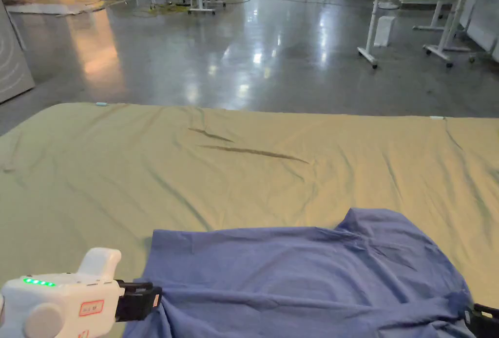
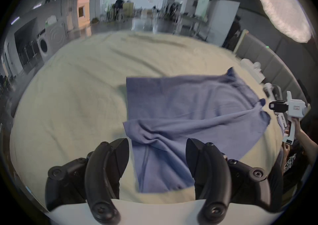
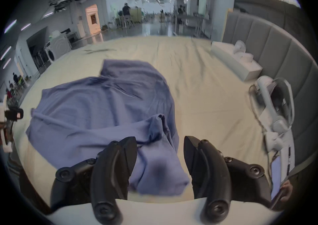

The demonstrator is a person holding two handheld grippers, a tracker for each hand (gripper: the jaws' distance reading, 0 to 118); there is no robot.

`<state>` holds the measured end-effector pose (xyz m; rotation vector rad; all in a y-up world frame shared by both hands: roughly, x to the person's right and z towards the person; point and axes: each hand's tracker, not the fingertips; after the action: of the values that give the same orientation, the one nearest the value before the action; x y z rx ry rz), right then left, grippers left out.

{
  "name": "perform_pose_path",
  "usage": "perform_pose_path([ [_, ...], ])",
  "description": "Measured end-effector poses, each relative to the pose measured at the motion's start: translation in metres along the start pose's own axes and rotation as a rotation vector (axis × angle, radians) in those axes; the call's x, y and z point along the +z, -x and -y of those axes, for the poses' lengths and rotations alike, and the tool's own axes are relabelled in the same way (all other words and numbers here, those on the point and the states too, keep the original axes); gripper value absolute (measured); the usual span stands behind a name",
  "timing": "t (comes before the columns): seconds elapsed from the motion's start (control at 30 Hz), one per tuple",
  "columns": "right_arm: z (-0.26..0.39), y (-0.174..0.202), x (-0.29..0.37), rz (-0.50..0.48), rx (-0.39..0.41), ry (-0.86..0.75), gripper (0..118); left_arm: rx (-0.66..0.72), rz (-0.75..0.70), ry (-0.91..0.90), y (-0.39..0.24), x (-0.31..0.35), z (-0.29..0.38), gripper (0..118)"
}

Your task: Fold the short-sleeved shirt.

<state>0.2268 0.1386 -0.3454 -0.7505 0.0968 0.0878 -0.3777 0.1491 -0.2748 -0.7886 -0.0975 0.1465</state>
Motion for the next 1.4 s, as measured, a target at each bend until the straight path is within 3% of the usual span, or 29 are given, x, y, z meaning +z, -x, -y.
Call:
perform_pose_path([
  [0.27,0.032,0.024,0.14,-0.021,-0.012,-0.293,63,-0.109,-0.058,-0.369,-0.078,0.135,0.025,74],
  [0.47,0.06,0.057,0.198,-0.029,0.027,-0.39,60,-0.138,-0.048,-0.439,-0.131,0.193,0.06,73],
  [0.53,0.068,0.064,0.207,-0.08,0.002,-0.406,51,-0.157,-0.063,-0.451,-0.143,0.205,0.071,58],
  [0.6,0.076,0.071,0.216,-0.128,-0.019,-0.412,31,-0.175,-0.066,-0.499,-0.156,0.218,0.085,13],
  [0.63,0.078,0.075,0.219,-0.123,-0.017,-0.413,14,-0.162,-0.078,-0.521,-0.159,0.222,0.09,2],
  [0.67,0.081,0.079,0.221,-0.123,-0.015,-0.415,2,-0.153,-0.07,-0.519,-0.16,0.226,0.094,1],
  [0.7,0.085,0.081,0.223,-0.125,-0.01,-0.415,0,-0.138,-0.044,-0.515,-0.159,0.23,0.096,1],
  [0.97,0.089,0.083,0.228,-0.157,0.027,-0.412,0,-0.108,-0.081,-0.442,-0.145,0.222,0.101,1],
  [1.13,0.092,0.076,0.224,-0.169,-0.005,-0.398,0,-0.054,-0.108,-0.41,-0.118,0.204,0.092,1],
  [1.33,0.096,0.078,0.215,-0.121,0.01,-0.346,0,0.07,-0.03,-0.229,-0.065,0.132,0.077,2],
  [1.4,0.099,0.074,0.208,-0.12,-0.007,-0.327,0,0.147,-0.032,-0.153,-0.041,0.089,0.073,10],
])
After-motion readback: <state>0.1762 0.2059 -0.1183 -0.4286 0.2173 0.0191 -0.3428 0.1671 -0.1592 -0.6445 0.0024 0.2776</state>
